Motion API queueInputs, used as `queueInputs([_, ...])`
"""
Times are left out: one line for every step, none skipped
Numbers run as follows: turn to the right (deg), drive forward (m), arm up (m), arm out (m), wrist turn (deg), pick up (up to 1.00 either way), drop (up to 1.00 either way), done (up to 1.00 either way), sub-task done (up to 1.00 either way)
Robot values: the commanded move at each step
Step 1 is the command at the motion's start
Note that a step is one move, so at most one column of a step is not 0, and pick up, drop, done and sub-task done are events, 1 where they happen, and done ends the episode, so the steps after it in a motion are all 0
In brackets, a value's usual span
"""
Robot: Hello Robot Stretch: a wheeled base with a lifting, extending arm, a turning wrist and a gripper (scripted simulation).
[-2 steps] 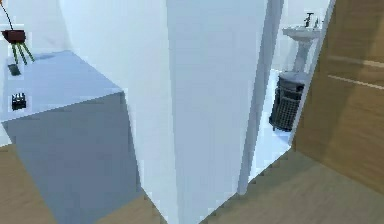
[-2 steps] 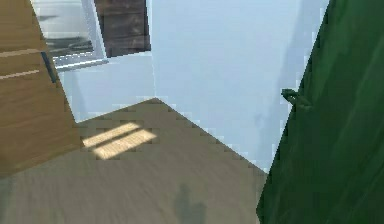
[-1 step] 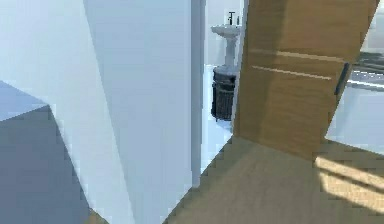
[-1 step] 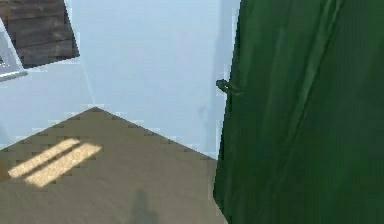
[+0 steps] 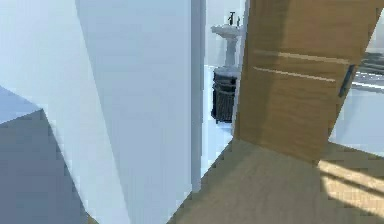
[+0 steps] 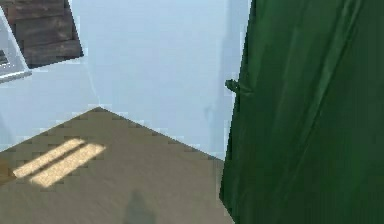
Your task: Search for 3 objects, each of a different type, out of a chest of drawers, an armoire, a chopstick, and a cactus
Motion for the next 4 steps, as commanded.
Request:
queueInputs([-45.0, 0.0, 0.0, 0.0, 0.0, 0.0, 0.0, 0.0, 0.0])
queueInputs([-45.0, 0.0, 0.0, 0.0, 0.0, 0.0, 0.0, 0.0, 0.0])
queueInputs([-45.0, 0.0, 0.0, 0.0, 0.0, 0.0, 0.0, 0.0, 0.0])
queueInputs([-9.0, 0.0, 0.0, 0.0, 0.0, 0.0, 0.0, 0.0, 0.0])
